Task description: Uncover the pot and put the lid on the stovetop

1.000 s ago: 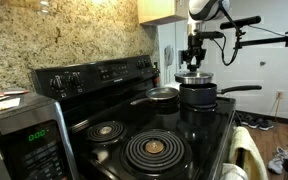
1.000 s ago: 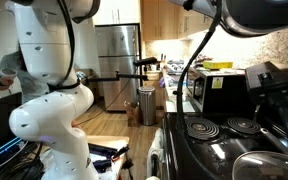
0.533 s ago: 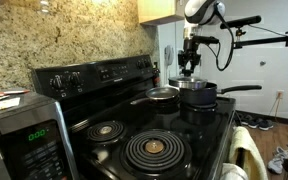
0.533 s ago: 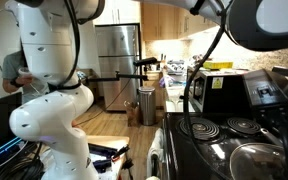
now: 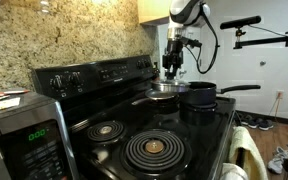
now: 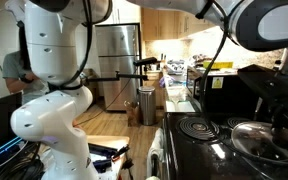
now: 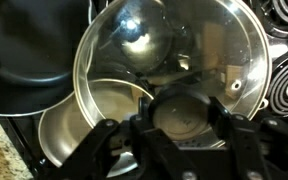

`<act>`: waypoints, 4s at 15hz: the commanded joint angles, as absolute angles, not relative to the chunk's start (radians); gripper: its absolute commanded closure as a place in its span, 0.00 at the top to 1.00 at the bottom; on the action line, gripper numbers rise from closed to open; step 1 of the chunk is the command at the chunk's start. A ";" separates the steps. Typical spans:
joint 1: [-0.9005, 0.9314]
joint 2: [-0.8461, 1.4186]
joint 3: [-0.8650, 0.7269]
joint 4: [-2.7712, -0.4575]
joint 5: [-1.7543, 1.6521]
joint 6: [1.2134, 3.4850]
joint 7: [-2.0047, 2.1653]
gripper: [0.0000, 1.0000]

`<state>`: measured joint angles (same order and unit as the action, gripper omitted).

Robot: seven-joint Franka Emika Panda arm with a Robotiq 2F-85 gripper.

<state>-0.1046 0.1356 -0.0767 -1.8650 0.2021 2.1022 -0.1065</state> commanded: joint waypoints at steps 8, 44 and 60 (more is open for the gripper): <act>-0.047 0.185 0.008 -1.837 0.201 2.073 -0.229 0.59; 0.177 -0.002 0.221 -2.248 0.243 2.402 -0.306 0.34; 0.196 0.031 0.221 -2.341 0.221 2.570 -0.324 0.34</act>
